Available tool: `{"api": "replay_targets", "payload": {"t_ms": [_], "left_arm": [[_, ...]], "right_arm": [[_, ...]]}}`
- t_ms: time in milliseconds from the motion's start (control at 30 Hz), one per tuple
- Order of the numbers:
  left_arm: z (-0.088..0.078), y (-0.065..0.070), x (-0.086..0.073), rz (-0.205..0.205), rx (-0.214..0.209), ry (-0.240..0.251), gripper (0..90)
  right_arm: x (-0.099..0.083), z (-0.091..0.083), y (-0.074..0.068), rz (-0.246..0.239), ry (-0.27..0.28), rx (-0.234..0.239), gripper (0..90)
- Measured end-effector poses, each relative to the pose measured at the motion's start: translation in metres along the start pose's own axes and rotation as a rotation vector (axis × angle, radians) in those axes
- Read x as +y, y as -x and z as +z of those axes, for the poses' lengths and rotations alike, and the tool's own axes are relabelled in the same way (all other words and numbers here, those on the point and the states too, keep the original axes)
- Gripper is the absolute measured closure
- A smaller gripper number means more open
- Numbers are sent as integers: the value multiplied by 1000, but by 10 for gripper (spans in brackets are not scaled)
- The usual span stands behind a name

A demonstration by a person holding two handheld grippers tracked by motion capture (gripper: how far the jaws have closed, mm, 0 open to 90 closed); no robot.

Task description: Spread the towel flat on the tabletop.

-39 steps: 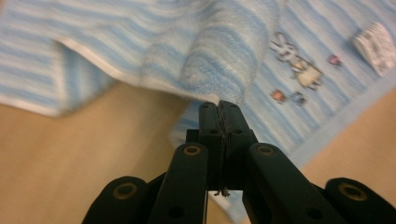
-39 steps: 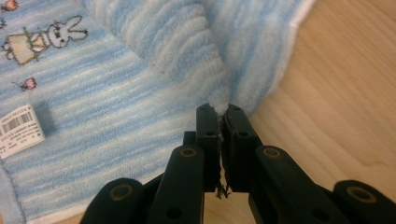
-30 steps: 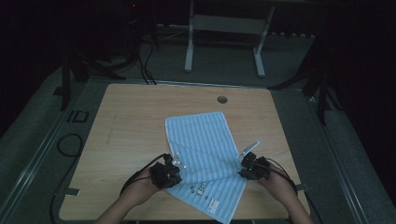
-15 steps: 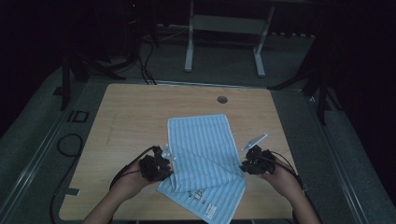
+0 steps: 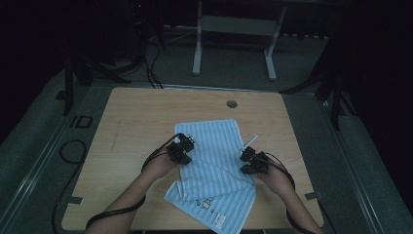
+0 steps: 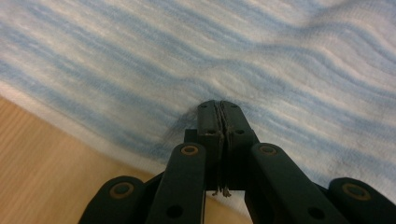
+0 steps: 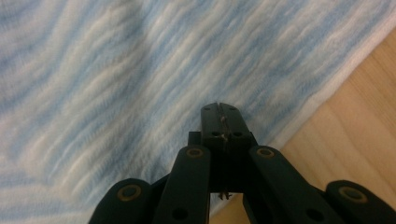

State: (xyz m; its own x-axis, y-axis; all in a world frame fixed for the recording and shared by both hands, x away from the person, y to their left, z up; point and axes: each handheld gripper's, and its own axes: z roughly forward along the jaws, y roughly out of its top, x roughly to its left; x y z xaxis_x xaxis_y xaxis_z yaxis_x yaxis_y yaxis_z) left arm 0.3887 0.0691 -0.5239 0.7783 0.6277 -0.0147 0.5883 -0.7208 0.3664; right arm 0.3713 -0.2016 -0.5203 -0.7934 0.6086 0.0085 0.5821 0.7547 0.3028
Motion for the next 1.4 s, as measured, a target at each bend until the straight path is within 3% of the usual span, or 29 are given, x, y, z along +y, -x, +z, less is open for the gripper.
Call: {"api": "replay_targets", "payload": {"t_ms": [33, 133, 200, 367, 500, 800, 867, 1000, 1067, 1167, 1200, 1267, 1400], "left_arm": [[1, -2, 2, -12, -6, 5, 874], [4, -9, 10, -7, 31, 0, 872], [6, -14, 16, -25, 44, 1, 872], [10, -27, 28, -44, 47, -4, 871], [15, -39, 38, -63, 73, 4, 867], [23, -57, 61, -96, 125, 3, 861], [26, -63, 68, -119, 149, 4, 861], [27, -69, 74, -161, 141, -10, 846], [21, -67, 74, -159, 134, -8, 845], [-6, -54, 67, -120, 77, 73, 846], [-16, -48, 63, -101, 46, 96, 846], [-36, -32, 51, -56, 23, 126, 848], [-62, 6, 18, 56, -56, 141, 874]], "right_arm": [[1, 0, 2, 12, 1, 4, 898], [5, 2, 13, 25, 4, -19, 897], [9, 3, 20, 38, 5, -24, 897], [22, 6, 39, 65, -13, -31, 897], [34, 9, 54, 94, -34, -36, 897], [53, 14, 72, 119, -53, -49, 897], [57, 15, 79, 132, -59, -50, 897], [60, 16, 86, 160, -62, -48, 894], [61, 15, 88, 175, -68, -45, 868], [57, 4, 82, 153, -21, -24, 866], [53, -2, 77, 140, 1, -8, 868], [42, -12, 63, 107, 26, 7, 881], [13, -25, 27, 31, 51, 59, 895]]}}
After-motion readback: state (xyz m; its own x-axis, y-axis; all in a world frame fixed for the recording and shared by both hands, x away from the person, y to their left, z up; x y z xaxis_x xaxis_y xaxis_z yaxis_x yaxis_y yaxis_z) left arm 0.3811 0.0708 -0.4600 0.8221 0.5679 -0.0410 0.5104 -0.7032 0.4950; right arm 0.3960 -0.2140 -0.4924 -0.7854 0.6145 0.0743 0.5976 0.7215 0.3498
